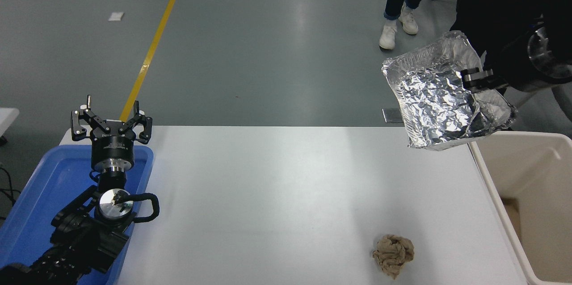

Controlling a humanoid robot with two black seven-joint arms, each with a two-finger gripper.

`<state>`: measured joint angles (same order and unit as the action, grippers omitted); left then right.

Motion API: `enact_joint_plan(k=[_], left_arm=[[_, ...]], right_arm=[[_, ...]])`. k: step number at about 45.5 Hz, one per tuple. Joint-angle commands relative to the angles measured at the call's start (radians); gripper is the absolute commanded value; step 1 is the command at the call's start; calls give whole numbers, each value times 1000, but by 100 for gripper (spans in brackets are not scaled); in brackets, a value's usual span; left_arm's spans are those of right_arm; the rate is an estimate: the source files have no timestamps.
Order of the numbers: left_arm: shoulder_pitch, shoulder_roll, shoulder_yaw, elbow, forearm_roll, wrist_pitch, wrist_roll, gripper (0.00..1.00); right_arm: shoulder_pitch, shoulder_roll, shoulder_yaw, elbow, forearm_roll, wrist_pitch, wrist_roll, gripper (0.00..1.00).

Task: Pick up foil plate and place in dustbin

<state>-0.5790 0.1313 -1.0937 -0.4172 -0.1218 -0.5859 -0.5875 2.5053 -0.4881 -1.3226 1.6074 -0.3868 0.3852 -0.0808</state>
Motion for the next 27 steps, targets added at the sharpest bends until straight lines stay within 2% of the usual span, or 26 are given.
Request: enact_joint_plan(k=[1,10,14,19,27], left_arm=[[-1,1,0,0,-1,0,0,99],[-1,1,0,0,-1,0,-2,99],[-1,1,0,0,-1,0,-2,99],[-1,1,0,0,-1,0,-2,99],[-1,1,0,0,-1,0,-2,99]], right_arm=[[63,-14,-98,-18,5,58,9,0],[-37,-76,-217,-153,-38,34,9,0],[-114,-136,-265,-221,-176,-6,10,0],[-282,-262,-261,-348,-337,-95,7,0],[-652,-340,-127,-579,-334,-251,4,0]])
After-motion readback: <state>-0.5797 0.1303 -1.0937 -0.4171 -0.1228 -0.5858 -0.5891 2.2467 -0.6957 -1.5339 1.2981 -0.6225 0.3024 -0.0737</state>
